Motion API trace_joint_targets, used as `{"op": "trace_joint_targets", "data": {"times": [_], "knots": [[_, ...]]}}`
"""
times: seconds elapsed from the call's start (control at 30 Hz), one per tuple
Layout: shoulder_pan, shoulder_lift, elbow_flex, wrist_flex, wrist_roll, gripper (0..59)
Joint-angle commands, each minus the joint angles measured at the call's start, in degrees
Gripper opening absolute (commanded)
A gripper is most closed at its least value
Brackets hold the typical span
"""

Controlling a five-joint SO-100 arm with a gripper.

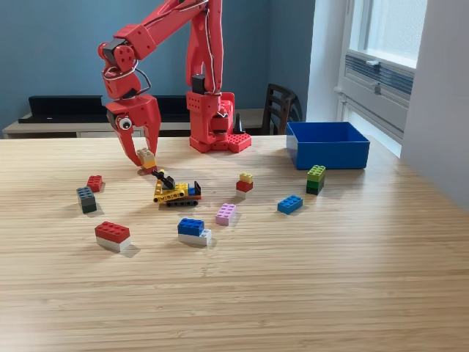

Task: Grasp a lego block and put it in the bin.

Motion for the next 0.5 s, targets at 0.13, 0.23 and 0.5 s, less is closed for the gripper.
{"op": "trace_joint_targets", "data": {"times": [0.13, 0.23, 0.5], "knots": [[-2.2, 3.3, -7.1, 6.9, -1.8, 0.1], [-6.2, 3.3, -13.4, 12.4, -1.8, 0.1], [-21.0, 3.3, -32.3, 26.2, -1.0, 0.1]]}}
